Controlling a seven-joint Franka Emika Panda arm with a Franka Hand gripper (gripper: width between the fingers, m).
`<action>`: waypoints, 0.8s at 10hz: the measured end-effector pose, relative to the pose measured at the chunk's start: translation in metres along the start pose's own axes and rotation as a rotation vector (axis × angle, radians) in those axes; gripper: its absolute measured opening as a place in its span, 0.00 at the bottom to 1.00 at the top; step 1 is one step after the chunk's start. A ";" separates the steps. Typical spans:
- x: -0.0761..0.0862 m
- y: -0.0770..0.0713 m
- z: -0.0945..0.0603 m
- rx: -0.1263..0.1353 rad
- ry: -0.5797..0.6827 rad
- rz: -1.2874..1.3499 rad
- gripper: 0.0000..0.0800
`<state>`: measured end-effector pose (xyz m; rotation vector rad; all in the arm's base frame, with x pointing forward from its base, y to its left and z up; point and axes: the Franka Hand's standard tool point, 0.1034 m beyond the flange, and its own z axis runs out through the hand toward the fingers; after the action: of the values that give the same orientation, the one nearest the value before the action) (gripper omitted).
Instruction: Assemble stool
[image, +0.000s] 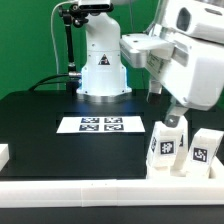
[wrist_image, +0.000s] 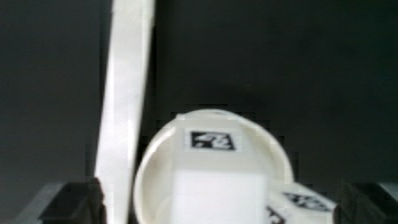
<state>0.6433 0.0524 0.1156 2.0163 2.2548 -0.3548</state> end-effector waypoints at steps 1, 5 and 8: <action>0.002 0.006 0.004 0.006 -0.005 0.002 0.81; -0.003 0.007 0.015 0.016 -0.012 0.007 0.81; -0.006 0.003 0.020 0.027 -0.011 0.028 0.77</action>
Offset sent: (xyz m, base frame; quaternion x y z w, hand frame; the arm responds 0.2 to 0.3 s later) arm 0.0031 -0.0030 -0.0080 0.0023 0.0110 -0.0129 0.9999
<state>0.6449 0.0424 0.0972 2.0515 2.2245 -0.3952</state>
